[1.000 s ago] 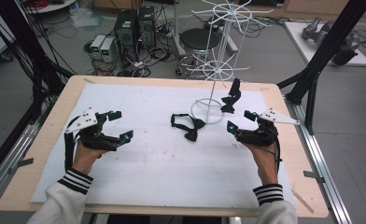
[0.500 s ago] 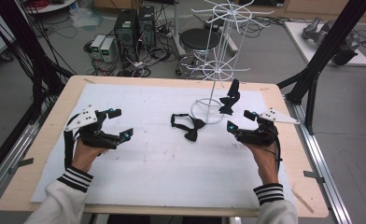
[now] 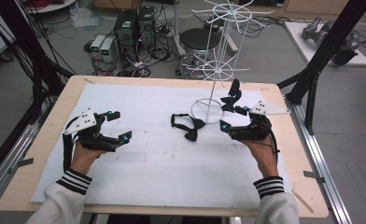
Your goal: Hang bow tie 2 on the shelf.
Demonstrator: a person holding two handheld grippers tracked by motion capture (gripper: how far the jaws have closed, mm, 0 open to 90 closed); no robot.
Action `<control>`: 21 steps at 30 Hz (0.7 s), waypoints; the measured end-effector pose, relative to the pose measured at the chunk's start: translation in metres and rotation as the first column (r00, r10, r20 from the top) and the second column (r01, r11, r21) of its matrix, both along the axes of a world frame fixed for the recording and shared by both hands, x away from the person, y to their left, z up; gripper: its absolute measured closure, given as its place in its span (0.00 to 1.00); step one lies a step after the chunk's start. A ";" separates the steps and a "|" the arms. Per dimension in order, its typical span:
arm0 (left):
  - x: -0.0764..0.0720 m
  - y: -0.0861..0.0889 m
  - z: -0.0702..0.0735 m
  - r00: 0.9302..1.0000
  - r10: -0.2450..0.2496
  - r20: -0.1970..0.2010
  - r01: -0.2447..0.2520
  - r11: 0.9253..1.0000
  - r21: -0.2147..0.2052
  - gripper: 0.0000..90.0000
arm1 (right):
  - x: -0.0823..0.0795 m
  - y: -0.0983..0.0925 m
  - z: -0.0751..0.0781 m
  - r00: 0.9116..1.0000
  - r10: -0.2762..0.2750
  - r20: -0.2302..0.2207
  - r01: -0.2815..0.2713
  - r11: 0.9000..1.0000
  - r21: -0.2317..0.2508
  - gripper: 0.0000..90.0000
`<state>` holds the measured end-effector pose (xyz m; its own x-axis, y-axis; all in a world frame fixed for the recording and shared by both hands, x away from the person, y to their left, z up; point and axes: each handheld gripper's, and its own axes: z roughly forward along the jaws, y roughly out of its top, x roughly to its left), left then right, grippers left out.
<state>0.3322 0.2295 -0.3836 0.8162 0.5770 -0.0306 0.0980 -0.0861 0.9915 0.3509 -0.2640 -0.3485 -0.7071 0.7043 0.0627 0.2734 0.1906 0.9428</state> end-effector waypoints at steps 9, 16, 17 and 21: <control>-0.004 0.005 -0.008 1.000 0.008 -0.003 -0.008 1.000 -0.004 0.10 | 0.015 0.014 0.004 0.995 0.101 -0.024 -0.103 0.990 -0.099 0.13; -0.008 0.011 -0.017 1.000 0.024 0.002 -0.024 1.000 -0.012 0.10 | 0.026 0.024 0.007 0.984 0.173 -0.042 -0.177 0.969 -0.171 0.13; -0.008 0.011 -0.018 1.000 0.026 0.005 -0.025 1.000 -0.014 0.10 | 0.027 0.025 0.007 0.981 0.188 -0.045 -0.193 0.965 -0.179 0.13; -0.010 0.013 -0.019 0.999 0.028 0.016 -0.028 0.999 -0.021 0.10 | 0.032 0.033 0.008 0.968 0.245 -0.052 -0.250 0.938 -0.242 0.13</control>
